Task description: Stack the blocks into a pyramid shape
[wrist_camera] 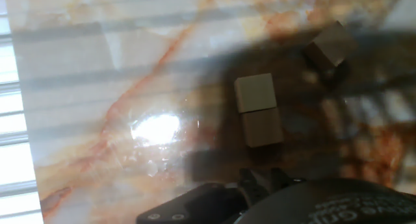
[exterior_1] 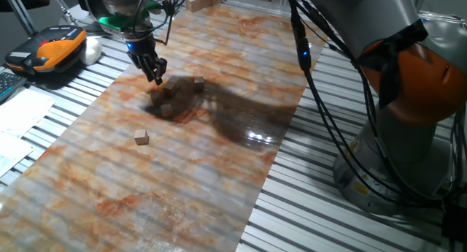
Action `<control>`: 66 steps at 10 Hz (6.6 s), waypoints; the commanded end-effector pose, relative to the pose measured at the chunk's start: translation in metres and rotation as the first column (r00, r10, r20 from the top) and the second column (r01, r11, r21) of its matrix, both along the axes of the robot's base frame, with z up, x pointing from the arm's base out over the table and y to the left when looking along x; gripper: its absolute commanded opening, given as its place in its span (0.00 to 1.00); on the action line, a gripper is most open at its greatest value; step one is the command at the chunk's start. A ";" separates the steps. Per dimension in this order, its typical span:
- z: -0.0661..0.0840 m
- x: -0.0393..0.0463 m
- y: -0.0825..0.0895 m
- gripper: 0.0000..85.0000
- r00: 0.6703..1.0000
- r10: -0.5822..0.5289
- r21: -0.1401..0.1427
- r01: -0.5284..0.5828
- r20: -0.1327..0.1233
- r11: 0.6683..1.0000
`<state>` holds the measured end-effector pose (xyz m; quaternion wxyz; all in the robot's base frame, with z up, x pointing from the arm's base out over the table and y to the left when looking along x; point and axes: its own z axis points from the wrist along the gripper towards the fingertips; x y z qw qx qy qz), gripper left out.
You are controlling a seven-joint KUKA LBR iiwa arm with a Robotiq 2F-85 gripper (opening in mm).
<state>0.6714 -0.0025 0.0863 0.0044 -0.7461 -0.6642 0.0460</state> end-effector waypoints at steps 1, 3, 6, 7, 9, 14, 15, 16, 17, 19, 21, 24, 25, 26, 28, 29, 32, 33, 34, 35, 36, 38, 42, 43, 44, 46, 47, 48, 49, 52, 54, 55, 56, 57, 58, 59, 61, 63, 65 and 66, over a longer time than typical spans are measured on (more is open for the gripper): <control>0.000 0.0010 0.002 0.20 1.000 -0.006 -0.004 0.006 -0.004 1.000; 0.000 0.0009 0.003 0.20 1.000 -0.007 0.000 0.007 0.002 1.000; -0.001 0.0012 0.003 0.20 1.000 0.012 -0.019 -0.012 -0.018 1.000; 0.000 0.0012 0.003 0.20 1.000 0.015 -0.026 -0.016 -0.027 1.000; 0.001 0.0020 0.001 0.20 0.999 0.037 -0.010 -0.037 -0.002 0.999; 0.003 0.0014 0.001 0.20 0.999 0.045 0.004 -0.045 0.018 0.999; 0.002 0.0012 0.001 0.20 0.999 0.042 0.007 -0.042 0.022 0.999; 0.002 0.0011 0.000 0.20 0.999 0.042 0.007 -0.042 0.022 0.999; 0.002 0.0010 0.000 0.20 0.999 0.039 0.018 -0.040 0.035 0.999; 0.001 0.0013 0.000 0.20 0.998 0.040 0.022 -0.041 0.040 0.999; -0.001 0.0018 0.001 0.20 0.998 0.040 0.027 -0.042 0.045 0.999; -0.004 0.0025 0.001 0.20 0.998 0.034 0.026 -0.036 0.045 0.999; -0.007 0.0031 0.001 0.20 0.998 0.031 0.028 -0.033 0.047 0.999; -0.011 0.0036 0.002 0.20 0.999 0.030 0.027 -0.031 0.045 0.999; -0.018 0.0043 0.003 0.20 0.999 0.022 0.025 -0.023 0.044 0.999; -0.017 0.0045 0.004 0.20 0.999 -0.001 0.026 0.000 0.045 1.000; -0.016 0.0050 0.003 0.40 0.994 -0.100 0.031 0.099 0.049 0.995; -0.016 0.0050 0.003 0.40 0.992 -0.113 0.032 0.111 0.049 0.993; -0.017 0.0051 0.003 0.40 0.991 -0.133 0.024 0.132 0.034 0.991; -0.017 0.0049 0.004 0.40 0.989 -0.146 0.024 0.146 0.030 0.989; -0.018 0.0044 0.004 0.60 0.988 -0.156 0.021 0.155 0.023 0.988; -0.018 0.0044 0.003 0.60 0.987 -0.161 0.004 0.161 -0.002 0.987; -0.018 0.0036 0.002 0.60 0.989 -0.145 0.016 0.145 0.021 0.989; -0.018 0.0031 0.002 0.60 0.989 -0.148 0.022 0.147 0.029 0.989; -0.019 0.0020 0.000 0.60 0.988 -0.148 0.028 0.147 0.038 0.989; -0.020 0.0018 -0.001 0.80 0.985 -0.168 0.026 0.167 0.028 0.986; -0.019 0.0018 0.000 0.80 0.984 -0.176 0.018 0.175 0.017 0.984; -0.018 0.0008 0.000 0.80 0.985 -0.172 0.017 0.172 0.020 0.985; -0.018 0.0002 0.000 0.80 0.984 -0.175 0.021 0.175 0.026 0.984; -0.018 -0.0009 -0.002 0.60 0.977 -0.211 0.027 0.211 0.031 0.977; -0.019 -0.0026 -0.005 0.60 0.967 -0.250 0.037 0.249 0.040 0.968; -0.020 -0.0028 -0.005 0.60 0.960 -0.277 0.046 0.275 0.051 0.960; -0.019 -0.0052 -0.006 0.60 0.949 -0.311 0.049 0.308 0.051 0.950; -0.019 -0.0073 -0.007 0.60 0.945 -0.325 0.046 0.323 0.041 0.945; -0.020 -0.0084 -0.007 0.60 0.941 -0.337 0.047 0.335 0.037 0.941; -0.022 -0.0095 -0.009 0.60 0.935 -0.352 0.050 0.350 0.036 0.936; -0.023 -0.0110 -0.011 0.60 0.921 -0.386 0.065 0.383 0.047 0.921; -0.024 -0.0124 -0.011 0.60 0.920 -0.389 0.064 0.386 0.040 0.920; -0.024 -0.0121 -0.010 0.60 0.921 -0.386 0.068 0.383 0.041 0.921; -0.023 -0.0113 -0.008 0.60 0.922 -0.386 0.067 0.383 0.039 0.921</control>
